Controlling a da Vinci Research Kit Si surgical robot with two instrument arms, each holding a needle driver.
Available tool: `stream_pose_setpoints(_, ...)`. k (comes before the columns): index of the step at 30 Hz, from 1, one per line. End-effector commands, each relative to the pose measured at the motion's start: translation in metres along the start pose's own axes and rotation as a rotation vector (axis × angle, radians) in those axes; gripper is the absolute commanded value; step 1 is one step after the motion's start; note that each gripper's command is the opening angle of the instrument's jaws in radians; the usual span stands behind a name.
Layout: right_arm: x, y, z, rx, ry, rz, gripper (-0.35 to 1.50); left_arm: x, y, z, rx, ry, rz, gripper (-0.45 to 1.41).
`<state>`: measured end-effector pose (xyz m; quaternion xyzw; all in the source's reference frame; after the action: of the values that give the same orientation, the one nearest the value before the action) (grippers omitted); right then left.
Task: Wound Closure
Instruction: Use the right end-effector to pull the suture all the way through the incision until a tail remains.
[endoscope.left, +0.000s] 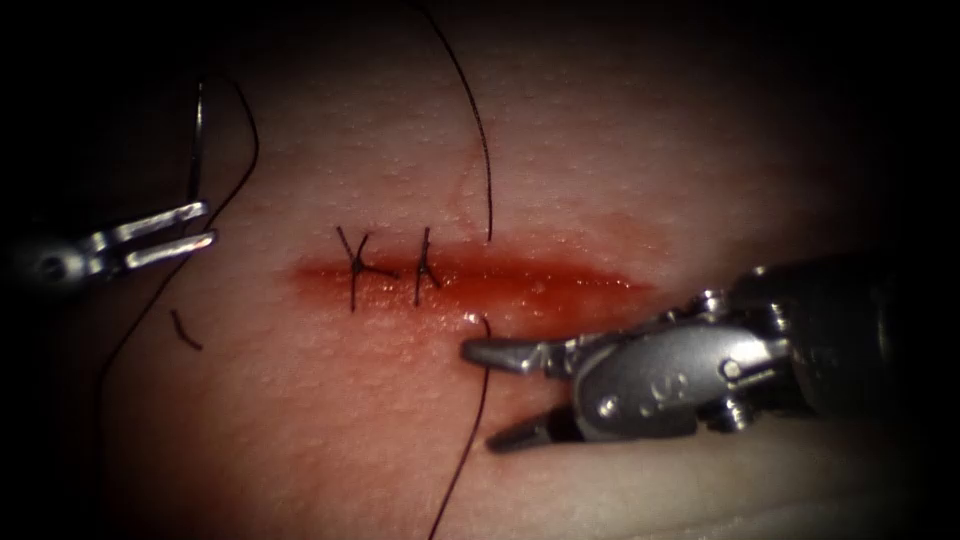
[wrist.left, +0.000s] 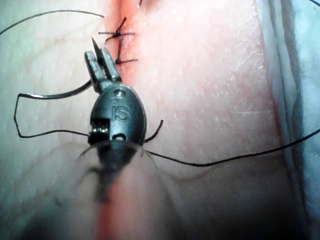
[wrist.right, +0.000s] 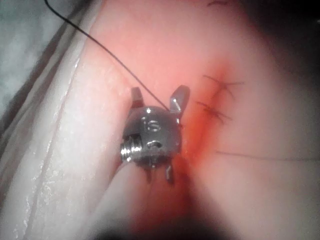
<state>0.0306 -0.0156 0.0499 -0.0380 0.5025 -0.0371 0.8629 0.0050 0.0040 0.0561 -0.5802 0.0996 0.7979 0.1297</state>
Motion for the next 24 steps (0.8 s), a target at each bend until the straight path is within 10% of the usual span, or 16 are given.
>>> stream_pose_setpoints(1, -0.0014, 0.0004, 0.0012, 0.005, -0.011, -0.005, 1.32, -0.0005, 0.0000, 0.0007, -0.001, 0.002, 0.001, -0.45)
stream_pose_setpoints(13, -0.0049, 0.0013, 0.0035, -0.012, -0.044, -0.027, 1.21, -0.0004, 0.0001, 0.0008, 0.000, 0.002, 0.001, -0.45)
stream_pose_setpoints(14, -0.0051, 0.0013, 0.0032, 0.011, -0.031, -0.028, 0.41, -0.0003, 0.0001, 0.0007, -0.002, 0.004, 0.001, -0.45)
stream_pose_setpoints(16, -0.0052, 0.0013, 0.0029, 0.052, -0.039, -0.010, -0.35, -0.0002, 0.0002, 0.0007, -0.001, 0.004, 0.001, -0.45)
stream_pose_setpoints(24, -0.0038, 0.0006, 0.0028, 0.084, -0.002, 0.003, -0.35, -0.0003, 0.0002, 0.0009, -0.002, 0.006, 0.001, -0.45)
